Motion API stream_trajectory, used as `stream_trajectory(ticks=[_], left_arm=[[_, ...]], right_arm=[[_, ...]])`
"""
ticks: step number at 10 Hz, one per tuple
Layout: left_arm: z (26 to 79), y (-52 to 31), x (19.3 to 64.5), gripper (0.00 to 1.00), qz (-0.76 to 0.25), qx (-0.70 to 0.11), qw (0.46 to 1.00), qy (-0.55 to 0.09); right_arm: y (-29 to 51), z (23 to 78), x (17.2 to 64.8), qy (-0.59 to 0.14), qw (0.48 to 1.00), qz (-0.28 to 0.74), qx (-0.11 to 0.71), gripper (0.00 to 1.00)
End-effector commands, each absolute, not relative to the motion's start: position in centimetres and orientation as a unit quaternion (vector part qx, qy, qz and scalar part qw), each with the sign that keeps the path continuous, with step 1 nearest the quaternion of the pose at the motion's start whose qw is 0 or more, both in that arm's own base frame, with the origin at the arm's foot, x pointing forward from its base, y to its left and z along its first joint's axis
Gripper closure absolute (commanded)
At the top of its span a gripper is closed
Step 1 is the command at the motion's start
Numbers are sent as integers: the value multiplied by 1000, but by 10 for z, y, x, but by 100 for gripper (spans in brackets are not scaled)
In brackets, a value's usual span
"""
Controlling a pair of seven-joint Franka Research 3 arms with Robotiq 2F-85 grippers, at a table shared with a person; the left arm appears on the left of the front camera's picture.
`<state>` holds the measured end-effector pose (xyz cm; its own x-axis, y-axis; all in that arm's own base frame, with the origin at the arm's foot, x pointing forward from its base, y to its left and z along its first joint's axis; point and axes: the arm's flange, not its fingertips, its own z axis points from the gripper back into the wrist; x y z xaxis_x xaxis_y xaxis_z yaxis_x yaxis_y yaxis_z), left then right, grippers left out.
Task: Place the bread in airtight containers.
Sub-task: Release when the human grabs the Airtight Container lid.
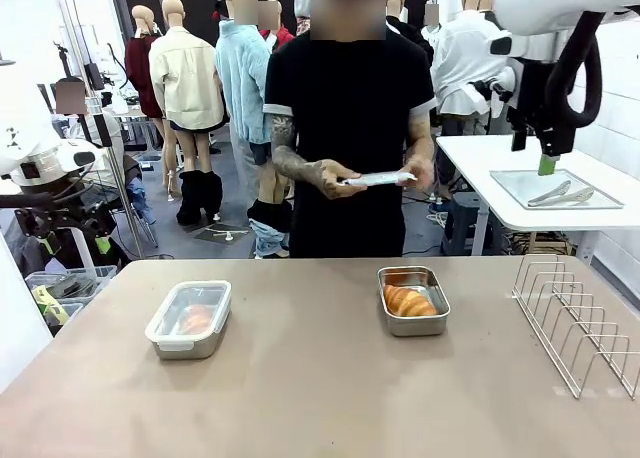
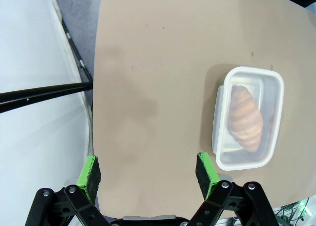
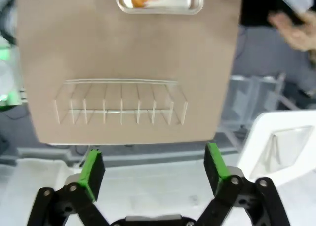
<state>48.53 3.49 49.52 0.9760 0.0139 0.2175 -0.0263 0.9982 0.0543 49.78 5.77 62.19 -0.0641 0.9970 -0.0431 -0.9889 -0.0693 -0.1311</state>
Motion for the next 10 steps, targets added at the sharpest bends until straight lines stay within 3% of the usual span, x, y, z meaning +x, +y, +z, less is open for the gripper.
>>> stream_trajectory(ticks=[1,2,3,4,10], left_arm=[[496,35,484,0,7,28,994,-110],[496,35,484,0,7,28,994,-110],[496,35,484,0,7,28,994,-110],[496,35,484,0,7,28,994,-110],[496,35,484,0,7,28,994,-110]], right_arm=[[58,608,488,-58,657,751,-30,0],[67,605,475,-76,622,778,-47,0],[93,590,454,-43,467,874,-129,0],[58,611,493,-48,660,749,-40,0],[58,611,493,-48,660,749,-40,0]])
